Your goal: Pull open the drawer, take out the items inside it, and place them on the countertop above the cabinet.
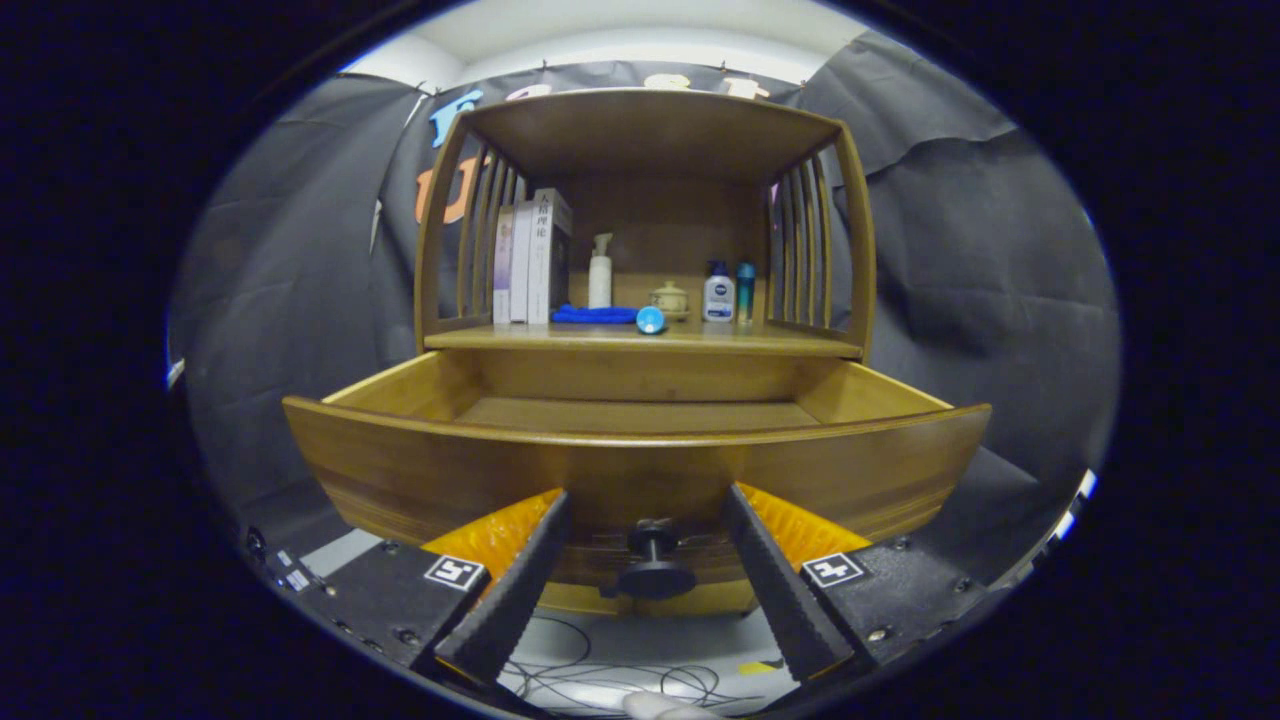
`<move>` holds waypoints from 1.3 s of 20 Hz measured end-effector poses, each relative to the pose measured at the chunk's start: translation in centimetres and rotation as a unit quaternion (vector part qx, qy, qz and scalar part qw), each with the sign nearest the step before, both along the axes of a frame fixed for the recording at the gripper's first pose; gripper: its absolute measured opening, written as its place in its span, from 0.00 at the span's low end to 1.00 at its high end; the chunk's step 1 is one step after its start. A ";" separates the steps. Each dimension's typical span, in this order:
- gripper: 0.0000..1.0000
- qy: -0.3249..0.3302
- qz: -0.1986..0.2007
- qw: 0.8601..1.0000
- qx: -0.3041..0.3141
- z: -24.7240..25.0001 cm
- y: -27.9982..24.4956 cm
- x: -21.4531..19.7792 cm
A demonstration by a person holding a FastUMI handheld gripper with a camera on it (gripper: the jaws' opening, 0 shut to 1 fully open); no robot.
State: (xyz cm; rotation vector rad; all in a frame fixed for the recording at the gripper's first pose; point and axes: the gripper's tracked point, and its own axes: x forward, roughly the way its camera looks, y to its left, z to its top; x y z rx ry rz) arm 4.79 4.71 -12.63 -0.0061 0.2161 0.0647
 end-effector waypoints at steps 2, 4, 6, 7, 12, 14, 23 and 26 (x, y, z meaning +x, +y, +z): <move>1.00 -0.004 0.001 1.000 -0.005 0.2 0.0 0.8; 1.00 -0.001 0.001 1.000 -0.001 0.3 0.1 1.7; 1.00 -0.005 0.000 1.000 -0.003 0.4 0.3 3.1; 1.00 -0.003 0.000 1.000 0.000 0.5 0.4 3.8; 1.00 0.009 -0.004 1.000 0.004 1.1 0.7 7.8; 1.00 0.010 -0.007 1.000 0.007 1.3 1.0 8.8; 1.00 0.010 -0.013 1.000 0.008 1.6 1.5 14.3; 1.00 0.001 -0.012 1.000 0.008 1.4 1.7 16.2</move>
